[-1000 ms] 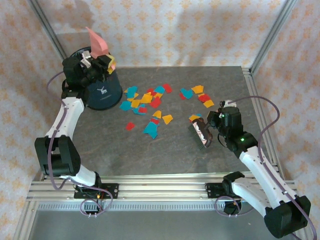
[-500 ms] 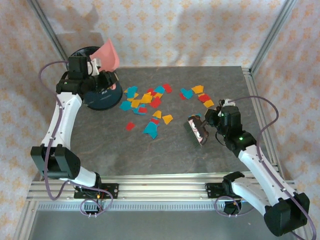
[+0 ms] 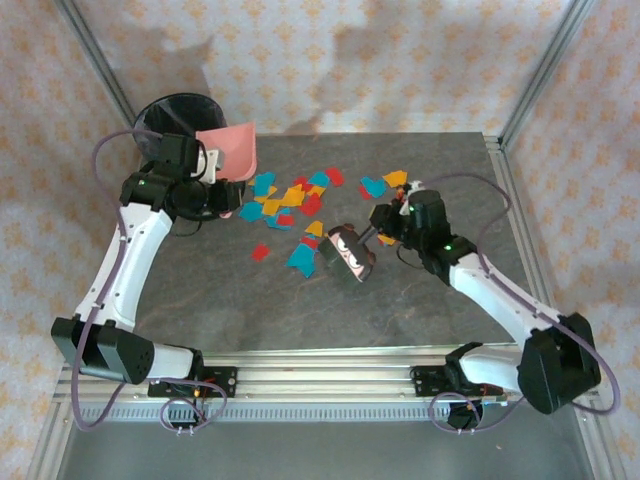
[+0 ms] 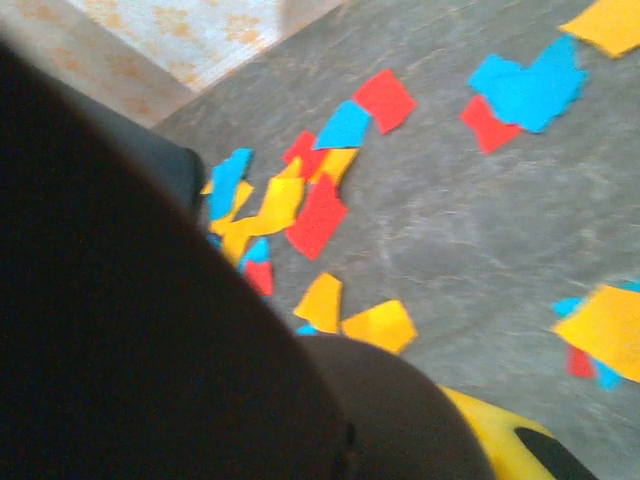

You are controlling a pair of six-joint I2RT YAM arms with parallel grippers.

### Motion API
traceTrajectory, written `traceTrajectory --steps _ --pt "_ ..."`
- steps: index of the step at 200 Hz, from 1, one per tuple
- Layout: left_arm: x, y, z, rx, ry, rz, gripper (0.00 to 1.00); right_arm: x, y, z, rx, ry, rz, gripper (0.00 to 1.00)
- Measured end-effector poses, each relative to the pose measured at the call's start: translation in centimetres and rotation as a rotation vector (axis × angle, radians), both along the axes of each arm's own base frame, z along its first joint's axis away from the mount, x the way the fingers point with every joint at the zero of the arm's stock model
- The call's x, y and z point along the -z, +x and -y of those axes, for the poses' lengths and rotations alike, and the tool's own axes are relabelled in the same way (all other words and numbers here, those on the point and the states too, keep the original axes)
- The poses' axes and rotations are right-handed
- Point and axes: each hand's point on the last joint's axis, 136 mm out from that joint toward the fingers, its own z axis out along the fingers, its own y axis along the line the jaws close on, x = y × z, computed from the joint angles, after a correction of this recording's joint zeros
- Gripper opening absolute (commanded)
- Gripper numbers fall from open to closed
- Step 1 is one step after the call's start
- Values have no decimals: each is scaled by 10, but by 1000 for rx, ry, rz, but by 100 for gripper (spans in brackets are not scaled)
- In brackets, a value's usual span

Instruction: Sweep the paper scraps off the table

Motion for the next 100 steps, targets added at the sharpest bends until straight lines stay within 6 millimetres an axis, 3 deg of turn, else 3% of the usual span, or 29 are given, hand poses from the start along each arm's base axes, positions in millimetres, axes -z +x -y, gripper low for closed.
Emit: traceTrajectory --steps 48,100 --pt "11 -8 -5 11 44 -27 0 0 30 -52 -33 100 -28 0" --pt "11 -9 -5 23 51 -26 0 25 55 -78 13 154 -96 0"
